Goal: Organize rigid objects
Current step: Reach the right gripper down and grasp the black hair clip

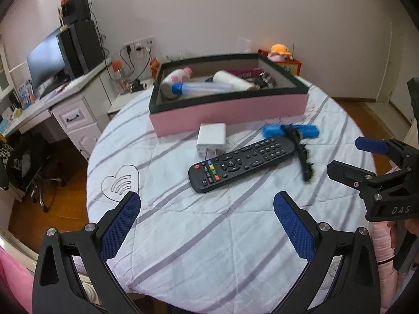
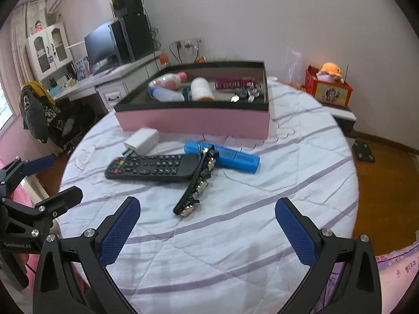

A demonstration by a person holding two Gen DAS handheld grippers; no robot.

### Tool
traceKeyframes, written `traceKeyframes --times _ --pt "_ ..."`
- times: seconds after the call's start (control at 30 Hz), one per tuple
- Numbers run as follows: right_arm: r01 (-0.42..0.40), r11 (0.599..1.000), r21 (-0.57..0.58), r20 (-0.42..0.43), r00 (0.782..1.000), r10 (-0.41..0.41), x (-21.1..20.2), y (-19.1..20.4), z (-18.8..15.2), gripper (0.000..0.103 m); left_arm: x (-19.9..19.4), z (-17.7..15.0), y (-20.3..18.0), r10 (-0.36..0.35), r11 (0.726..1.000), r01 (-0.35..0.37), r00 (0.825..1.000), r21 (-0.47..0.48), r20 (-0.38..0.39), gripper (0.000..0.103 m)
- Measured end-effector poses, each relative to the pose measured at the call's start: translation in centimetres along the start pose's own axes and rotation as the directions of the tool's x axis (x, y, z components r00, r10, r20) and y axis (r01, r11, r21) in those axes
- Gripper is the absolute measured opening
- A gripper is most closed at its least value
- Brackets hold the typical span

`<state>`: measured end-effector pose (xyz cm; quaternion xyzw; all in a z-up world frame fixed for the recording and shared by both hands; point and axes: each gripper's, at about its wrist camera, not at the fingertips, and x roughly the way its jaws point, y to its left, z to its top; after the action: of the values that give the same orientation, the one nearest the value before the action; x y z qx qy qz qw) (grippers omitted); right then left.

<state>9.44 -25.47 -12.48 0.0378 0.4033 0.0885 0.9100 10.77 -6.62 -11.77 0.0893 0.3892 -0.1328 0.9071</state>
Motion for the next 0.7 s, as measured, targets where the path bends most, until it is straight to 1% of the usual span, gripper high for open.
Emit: traceKeyframes --times 0.13,0.37,0.43,0.5,0.53,0.6,0.63,0.67,0.7 --pt "-0.005 1.000 0.015 -0.042 0.999 0.005 2.2 -0.6 0.1 0.103 1.9 0.1 0.2 0.002 1.000 -0.002 0.999 0.000 -0.035 0.103" --pt "-0.005 1.000 0.023 -0.065 0.998 0.006 5.1 -0.6 0.6 0.103 3.9 0.2 0.4 -0.012 1.000 0.012 0.998 -0.005 -0.061 0.103" --pt "0.017 1.000 -0.003 -0.073 0.997 -0.017 5.9 -0.3 0.7 0.103 4.3 0.2 0.3 -0.016 1.000 0.016 0.998 -0.003 -0.067 0.103" --pt "0.043 0.999 -0.027 -0.080 0.996 -0.045 6.2 -0.1 0.8 0.094 4.6 0.2 0.3 -0.014 1.000 0.014 0.997 0.000 -0.077 0.103" --pt "0.061 0.997 -0.041 -0.077 0.995 -0.064 6.2 -0.1 0.9 0.087 4.8 0.1 0.3 -0.013 1.000 0.013 0.997 0.001 -0.080 0.103" --pt "0.078 0.995 -0.055 -0.081 0.993 -0.082 6.0 -0.5 1.0 0.067 4.8 0.1 0.3 -0.013 1.000 0.013 0.997 -0.002 -0.080 0.103" --pt "0.083 0.995 -0.050 -0.078 0.993 -0.086 5.8 -0.9 1.1 0.061 4.7 0.1 0.3 -0.015 1.000 0.015 0.997 -0.004 -0.077 0.103" --pt "0.086 0.995 -0.044 -0.078 0.993 -0.090 5.6 -1.4 1.2 0.050 4.6 0.2 0.3 -0.019 1.000 0.018 0.997 -0.007 -0.072 0.103" --pt "0.084 0.995 -0.044 -0.080 0.993 -0.087 5.5 -1.7 1.3 0.042 4.5 0.2 0.3 -0.021 1.000 0.020 0.997 -0.009 -0.069 0.103"
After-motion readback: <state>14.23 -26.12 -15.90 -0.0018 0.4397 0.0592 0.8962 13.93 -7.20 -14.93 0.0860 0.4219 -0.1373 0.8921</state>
